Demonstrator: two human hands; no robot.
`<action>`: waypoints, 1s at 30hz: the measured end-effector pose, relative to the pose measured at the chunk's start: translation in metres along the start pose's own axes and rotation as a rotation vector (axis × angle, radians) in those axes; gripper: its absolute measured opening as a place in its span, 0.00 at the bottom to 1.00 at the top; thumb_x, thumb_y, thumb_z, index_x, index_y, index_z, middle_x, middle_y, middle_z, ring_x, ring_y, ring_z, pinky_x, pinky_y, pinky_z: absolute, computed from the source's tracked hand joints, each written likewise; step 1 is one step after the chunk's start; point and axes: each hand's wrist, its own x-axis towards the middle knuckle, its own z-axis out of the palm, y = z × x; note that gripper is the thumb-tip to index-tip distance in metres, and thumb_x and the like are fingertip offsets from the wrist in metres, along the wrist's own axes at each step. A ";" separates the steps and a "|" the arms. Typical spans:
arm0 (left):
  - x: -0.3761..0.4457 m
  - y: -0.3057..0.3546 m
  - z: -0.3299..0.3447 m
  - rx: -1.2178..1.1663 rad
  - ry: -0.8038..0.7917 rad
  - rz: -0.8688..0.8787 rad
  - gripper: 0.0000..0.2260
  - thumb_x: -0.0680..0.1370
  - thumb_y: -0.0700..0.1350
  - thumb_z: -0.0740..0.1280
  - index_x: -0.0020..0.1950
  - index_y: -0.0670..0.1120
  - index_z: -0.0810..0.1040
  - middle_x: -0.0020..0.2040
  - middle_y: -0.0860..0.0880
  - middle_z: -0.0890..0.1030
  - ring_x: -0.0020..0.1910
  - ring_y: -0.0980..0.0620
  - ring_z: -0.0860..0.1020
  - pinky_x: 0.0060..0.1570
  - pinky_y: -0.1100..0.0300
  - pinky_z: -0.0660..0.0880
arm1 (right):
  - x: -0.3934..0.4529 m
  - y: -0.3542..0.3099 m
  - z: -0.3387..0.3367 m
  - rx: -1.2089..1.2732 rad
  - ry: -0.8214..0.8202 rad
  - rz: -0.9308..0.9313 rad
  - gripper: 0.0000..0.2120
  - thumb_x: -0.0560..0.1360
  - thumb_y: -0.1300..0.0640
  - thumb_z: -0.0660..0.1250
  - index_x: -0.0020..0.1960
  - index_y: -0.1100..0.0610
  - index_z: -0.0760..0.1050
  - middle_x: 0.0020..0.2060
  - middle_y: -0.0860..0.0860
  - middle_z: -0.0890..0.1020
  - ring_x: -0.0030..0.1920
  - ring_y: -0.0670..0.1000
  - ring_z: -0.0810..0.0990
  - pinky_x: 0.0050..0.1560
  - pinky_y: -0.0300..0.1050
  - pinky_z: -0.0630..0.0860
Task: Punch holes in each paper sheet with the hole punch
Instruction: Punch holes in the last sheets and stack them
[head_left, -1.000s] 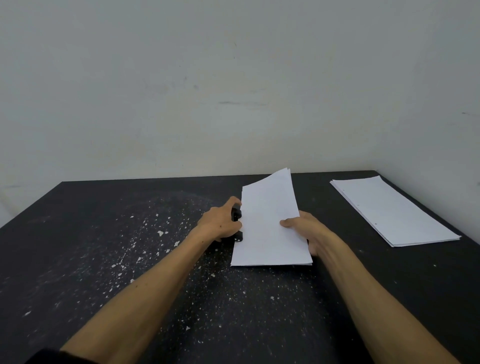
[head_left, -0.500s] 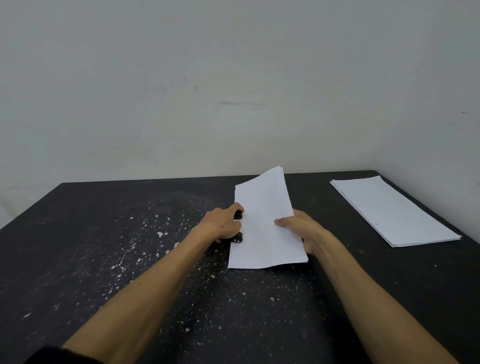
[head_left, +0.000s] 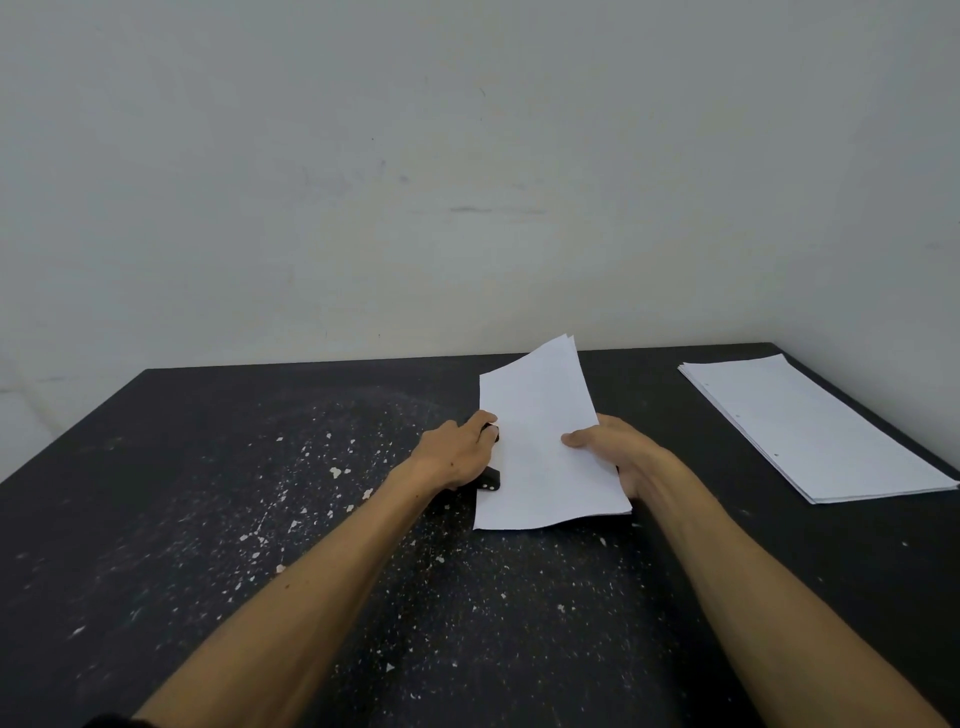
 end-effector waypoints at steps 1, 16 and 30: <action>-0.001 0.001 0.000 0.004 0.008 -0.001 0.21 0.85 0.57 0.45 0.77 0.56 0.60 0.61 0.41 0.77 0.53 0.40 0.77 0.62 0.45 0.69 | 0.000 0.000 0.000 0.000 0.001 0.000 0.08 0.83 0.65 0.65 0.57 0.55 0.78 0.55 0.57 0.85 0.53 0.60 0.85 0.49 0.56 0.82; -0.001 0.010 -0.011 -0.105 -0.034 -0.123 0.20 0.85 0.58 0.43 0.67 0.49 0.64 0.52 0.43 0.76 0.47 0.42 0.77 0.33 0.57 0.76 | 0.004 0.001 -0.003 0.021 -0.021 0.007 0.10 0.82 0.64 0.67 0.61 0.55 0.78 0.58 0.57 0.86 0.58 0.61 0.85 0.62 0.63 0.80; 0.001 0.009 -0.003 -0.012 0.040 -0.119 0.19 0.86 0.56 0.43 0.69 0.48 0.64 0.55 0.40 0.80 0.41 0.44 0.77 0.46 0.51 0.70 | -0.002 0.005 0.002 0.044 0.010 -0.029 0.08 0.81 0.67 0.67 0.54 0.56 0.79 0.53 0.56 0.86 0.51 0.59 0.85 0.53 0.57 0.81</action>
